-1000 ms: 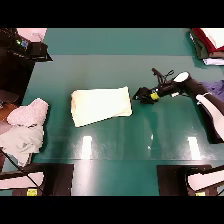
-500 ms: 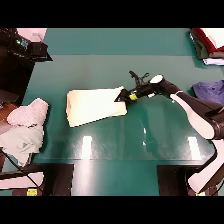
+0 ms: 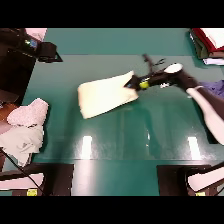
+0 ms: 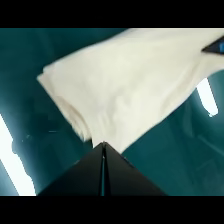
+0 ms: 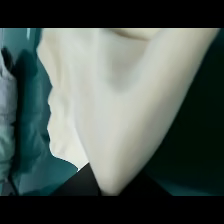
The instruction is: Fold the shirts.
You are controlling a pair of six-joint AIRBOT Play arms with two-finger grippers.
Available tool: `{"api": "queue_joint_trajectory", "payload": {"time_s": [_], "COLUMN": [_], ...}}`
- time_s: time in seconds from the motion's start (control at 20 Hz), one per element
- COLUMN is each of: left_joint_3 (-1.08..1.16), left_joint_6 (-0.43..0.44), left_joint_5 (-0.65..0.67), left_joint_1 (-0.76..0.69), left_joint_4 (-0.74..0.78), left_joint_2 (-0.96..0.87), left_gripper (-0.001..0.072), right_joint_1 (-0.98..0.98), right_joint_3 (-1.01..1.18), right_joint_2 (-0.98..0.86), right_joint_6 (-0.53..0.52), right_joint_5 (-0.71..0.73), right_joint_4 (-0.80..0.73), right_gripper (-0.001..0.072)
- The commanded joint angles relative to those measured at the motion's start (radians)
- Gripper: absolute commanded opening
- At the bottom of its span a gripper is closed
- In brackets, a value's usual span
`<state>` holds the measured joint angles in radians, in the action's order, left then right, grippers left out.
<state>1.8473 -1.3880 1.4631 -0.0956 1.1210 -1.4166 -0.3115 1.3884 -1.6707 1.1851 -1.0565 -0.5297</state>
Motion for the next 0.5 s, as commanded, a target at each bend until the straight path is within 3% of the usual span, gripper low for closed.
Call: {"api": "queue_joint_trajectory", "payload": {"time_s": [0.0, 0.2, 0.45], "left_joint_3": [0.000, 0.000, 0.000], "left_joint_6": [0.001, 0.000, 0.000], "left_joint_5": [-0.058, -0.168, -0.215], "left_joint_1": [-0.105, -0.222, -0.323], "left_joint_4": [-0.006, -0.006, -0.005], "left_joint_2": [0.000, 0.000, 0.000], "left_gripper": [0.0024, 0.0024, 0.0023], "right_joint_1": [0.247, 0.557, 0.792], "right_joint_3": [-0.082, -0.094, -0.079], "right_joint_2": [0.189, 0.302, 0.291], "right_joint_6": [0.022, 0.037, 0.036], "right_joint_5": [0.035, 0.089, 0.169], "right_joint_4": [-0.101, -0.152, -0.153], "right_gripper": [0.0016, 0.0017, 0.0016]}}
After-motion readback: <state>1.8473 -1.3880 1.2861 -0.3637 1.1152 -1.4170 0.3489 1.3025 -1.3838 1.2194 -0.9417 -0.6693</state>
